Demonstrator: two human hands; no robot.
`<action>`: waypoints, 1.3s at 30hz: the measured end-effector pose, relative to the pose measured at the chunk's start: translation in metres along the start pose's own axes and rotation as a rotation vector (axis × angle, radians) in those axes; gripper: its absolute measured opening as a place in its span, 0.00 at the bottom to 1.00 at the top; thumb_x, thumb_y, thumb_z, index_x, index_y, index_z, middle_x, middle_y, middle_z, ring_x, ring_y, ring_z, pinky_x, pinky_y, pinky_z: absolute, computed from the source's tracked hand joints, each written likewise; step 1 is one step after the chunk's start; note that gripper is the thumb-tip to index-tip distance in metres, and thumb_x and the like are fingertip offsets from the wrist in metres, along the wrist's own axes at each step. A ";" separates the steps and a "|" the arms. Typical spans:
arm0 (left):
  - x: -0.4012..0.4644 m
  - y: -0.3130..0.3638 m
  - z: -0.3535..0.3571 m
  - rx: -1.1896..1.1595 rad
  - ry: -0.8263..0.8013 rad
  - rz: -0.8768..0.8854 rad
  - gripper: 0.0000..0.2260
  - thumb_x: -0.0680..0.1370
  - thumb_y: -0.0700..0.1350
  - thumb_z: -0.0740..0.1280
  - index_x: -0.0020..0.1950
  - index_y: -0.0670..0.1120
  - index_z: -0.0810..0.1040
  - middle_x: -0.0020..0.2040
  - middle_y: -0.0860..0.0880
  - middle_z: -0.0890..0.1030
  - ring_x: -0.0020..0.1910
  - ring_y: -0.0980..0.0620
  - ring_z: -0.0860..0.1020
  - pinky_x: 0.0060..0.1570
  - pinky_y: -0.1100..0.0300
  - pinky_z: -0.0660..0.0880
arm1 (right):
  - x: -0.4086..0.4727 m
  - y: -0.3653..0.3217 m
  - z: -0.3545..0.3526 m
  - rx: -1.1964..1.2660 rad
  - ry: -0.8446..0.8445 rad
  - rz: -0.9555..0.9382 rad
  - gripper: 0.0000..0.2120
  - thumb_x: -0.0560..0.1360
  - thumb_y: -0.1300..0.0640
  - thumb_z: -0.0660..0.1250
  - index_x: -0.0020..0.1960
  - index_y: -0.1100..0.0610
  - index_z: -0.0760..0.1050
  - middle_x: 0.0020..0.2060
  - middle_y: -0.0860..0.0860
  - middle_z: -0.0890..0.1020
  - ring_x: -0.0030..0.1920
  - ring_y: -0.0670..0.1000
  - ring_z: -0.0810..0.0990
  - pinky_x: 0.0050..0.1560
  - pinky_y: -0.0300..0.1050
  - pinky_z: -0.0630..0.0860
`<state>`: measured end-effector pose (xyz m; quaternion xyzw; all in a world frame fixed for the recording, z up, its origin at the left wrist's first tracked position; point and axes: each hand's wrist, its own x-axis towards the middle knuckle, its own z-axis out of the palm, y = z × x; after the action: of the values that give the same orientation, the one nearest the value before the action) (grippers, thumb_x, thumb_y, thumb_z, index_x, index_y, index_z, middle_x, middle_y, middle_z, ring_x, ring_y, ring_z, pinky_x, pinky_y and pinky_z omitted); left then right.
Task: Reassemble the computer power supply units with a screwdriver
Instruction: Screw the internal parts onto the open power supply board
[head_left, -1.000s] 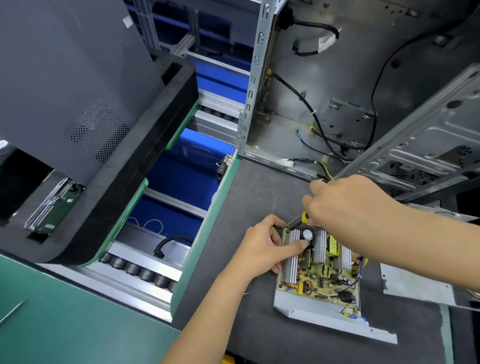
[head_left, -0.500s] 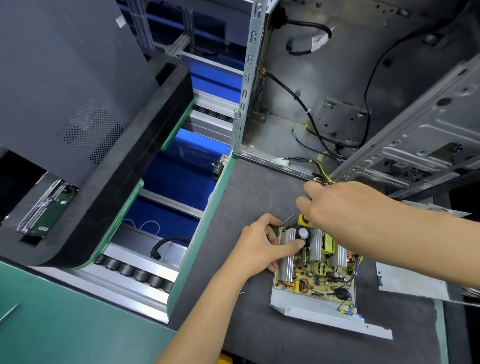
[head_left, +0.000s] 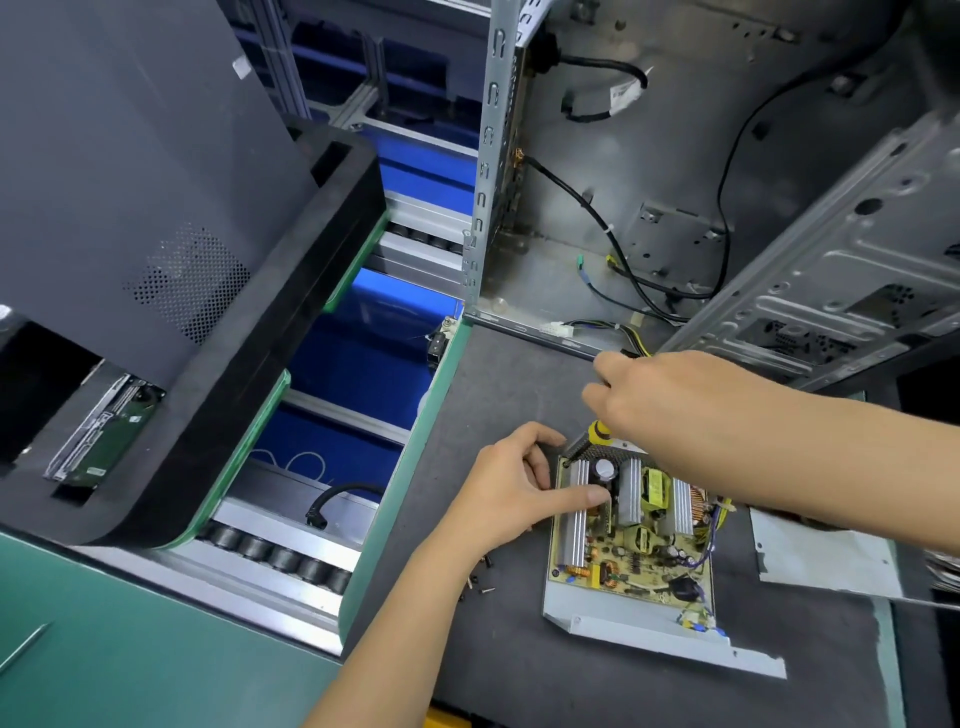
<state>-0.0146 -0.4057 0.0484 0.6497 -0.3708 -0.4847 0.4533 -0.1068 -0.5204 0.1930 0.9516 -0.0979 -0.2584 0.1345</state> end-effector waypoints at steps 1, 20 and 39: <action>0.000 0.003 -0.003 0.005 0.042 0.067 0.21 0.65 0.54 0.80 0.54 0.56 0.77 0.37 0.53 0.74 0.31 0.58 0.72 0.33 0.61 0.72 | 0.000 -0.002 -0.002 -0.045 -0.002 -0.014 0.10 0.74 0.62 0.64 0.44 0.52 0.63 0.34 0.51 0.62 0.31 0.50 0.73 0.24 0.42 0.53; 0.006 0.052 0.004 -0.070 0.035 0.358 0.11 0.69 0.41 0.77 0.45 0.51 0.78 0.40 0.50 0.78 0.38 0.50 0.75 0.38 0.57 0.72 | -0.016 0.003 -0.010 -0.072 0.236 0.017 0.12 0.82 0.51 0.55 0.49 0.54 0.75 0.34 0.48 0.74 0.31 0.54 0.73 0.25 0.41 0.50; 0.008 0.053 -0.007 0.114 -0.039 0.342 0.16 0.75 0.42 0.72 0.50 0.66 0.81 0.50 0.55 0.81 0.57 0.56 0.75 0.57 0.64 0.67 | -0.024 0.021 -0.012 0.179 0.153 -0.096 0.17 0.72 0.64 0.65 0.58 0.54 0.64 0.34 0.47 0.56 0.30 0.48 0.62 0.25 0.42 0.53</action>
<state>-0.0075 -0.4280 0.0966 0.5924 -0.5114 -0.3911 0.4843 -0.1229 -0.5319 0.2205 0.9803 -0.0643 -0.1814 0.0435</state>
